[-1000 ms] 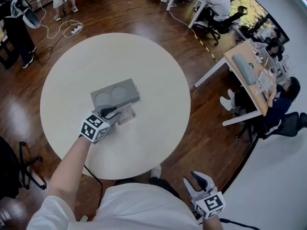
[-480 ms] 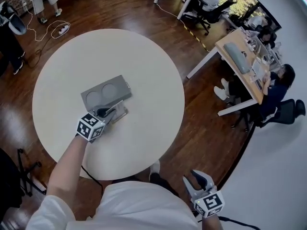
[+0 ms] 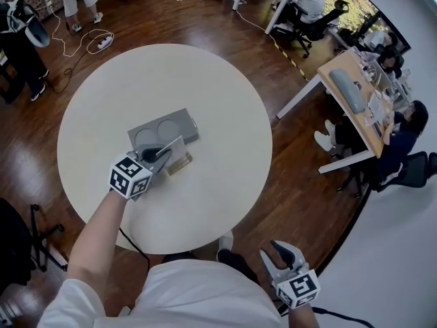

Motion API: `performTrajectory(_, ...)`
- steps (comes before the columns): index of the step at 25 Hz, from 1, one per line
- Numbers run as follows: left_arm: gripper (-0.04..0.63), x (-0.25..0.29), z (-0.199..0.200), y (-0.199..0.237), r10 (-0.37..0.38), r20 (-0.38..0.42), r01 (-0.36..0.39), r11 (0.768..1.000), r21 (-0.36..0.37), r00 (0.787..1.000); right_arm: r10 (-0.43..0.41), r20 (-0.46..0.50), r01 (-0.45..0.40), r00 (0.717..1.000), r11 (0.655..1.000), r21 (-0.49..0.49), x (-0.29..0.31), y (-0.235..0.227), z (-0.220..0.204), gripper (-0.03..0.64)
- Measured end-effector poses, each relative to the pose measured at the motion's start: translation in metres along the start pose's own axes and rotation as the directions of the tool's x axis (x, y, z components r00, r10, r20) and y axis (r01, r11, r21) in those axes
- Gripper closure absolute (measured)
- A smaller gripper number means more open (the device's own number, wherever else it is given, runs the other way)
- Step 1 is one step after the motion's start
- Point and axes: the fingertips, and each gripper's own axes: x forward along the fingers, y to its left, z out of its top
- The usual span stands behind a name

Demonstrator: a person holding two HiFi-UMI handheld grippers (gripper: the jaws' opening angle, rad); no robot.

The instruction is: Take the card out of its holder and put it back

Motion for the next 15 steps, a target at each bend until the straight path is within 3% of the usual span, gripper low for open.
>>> performTrajectory(9,0.580,-0.067,0.034,-0.012,0.160,0.084,-0.160,0.987,-0.018,0.983,0.144,0.039,-0.140,0.989,0.986,-0.091,0.014,-0.016,0.014,0.476)
performTrajectory(12,0.580,-0.100,0.034,-0.023,0.250,0.102,-0.245,0.968,-0.057,0.963,0.220,0.035,-0.213,0.975,0.966,-0.147,0.022,-0.020,0.022,0.476)
performTrajectory(15,0.580,-0.134,0.026,-0.042,0.353,0.110,-0.341,0.933,-0.117,0.929,0.295,0.028,-0.284,0.955,0.937,-0.206,0.029,-0.026,0.031,0.476)
